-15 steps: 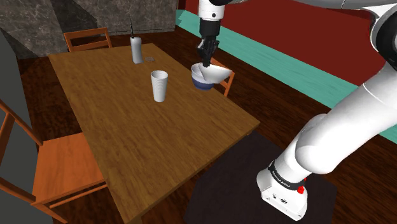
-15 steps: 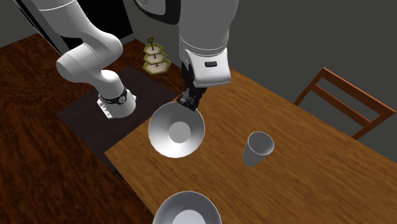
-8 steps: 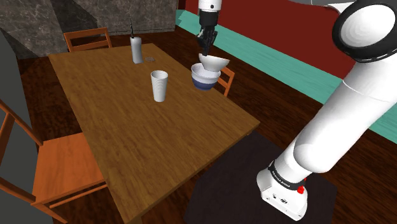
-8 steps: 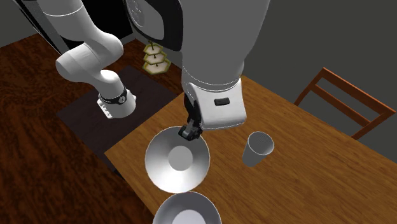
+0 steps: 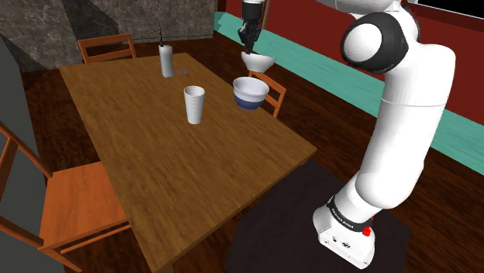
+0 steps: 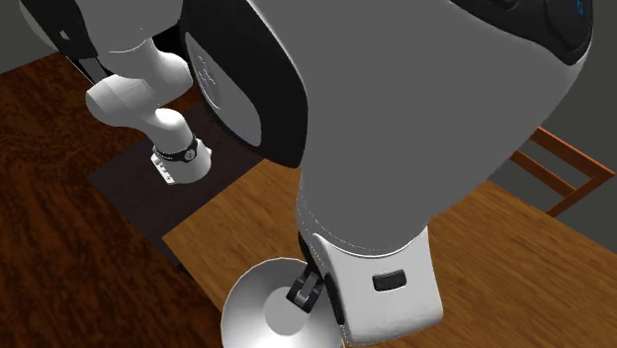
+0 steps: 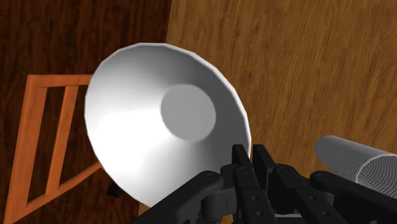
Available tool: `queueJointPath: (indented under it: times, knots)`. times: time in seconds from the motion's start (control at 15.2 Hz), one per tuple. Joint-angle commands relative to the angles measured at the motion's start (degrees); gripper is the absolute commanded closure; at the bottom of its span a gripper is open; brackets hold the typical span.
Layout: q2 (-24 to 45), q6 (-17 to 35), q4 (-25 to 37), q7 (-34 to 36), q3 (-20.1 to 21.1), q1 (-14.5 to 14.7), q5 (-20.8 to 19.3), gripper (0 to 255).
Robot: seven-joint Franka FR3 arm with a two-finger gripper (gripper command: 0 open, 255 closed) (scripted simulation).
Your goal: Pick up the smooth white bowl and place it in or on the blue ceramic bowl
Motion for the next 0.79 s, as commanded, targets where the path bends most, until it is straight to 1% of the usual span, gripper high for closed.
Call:
queueJointPath:
  times: [0.0, 0.33, 0.73]
  knots:
    - [7.14, -4.7, 11.95, -2.17, -0.58, -1.52, 0.29, 255]
    - [4.72, 0.7, 4.12, -1.83, -0.5, -1.44, 0.19, 255]
    - [3.12, 6.27, -3.06, -1.5, -0.47, -1.37, 0.13, 255]
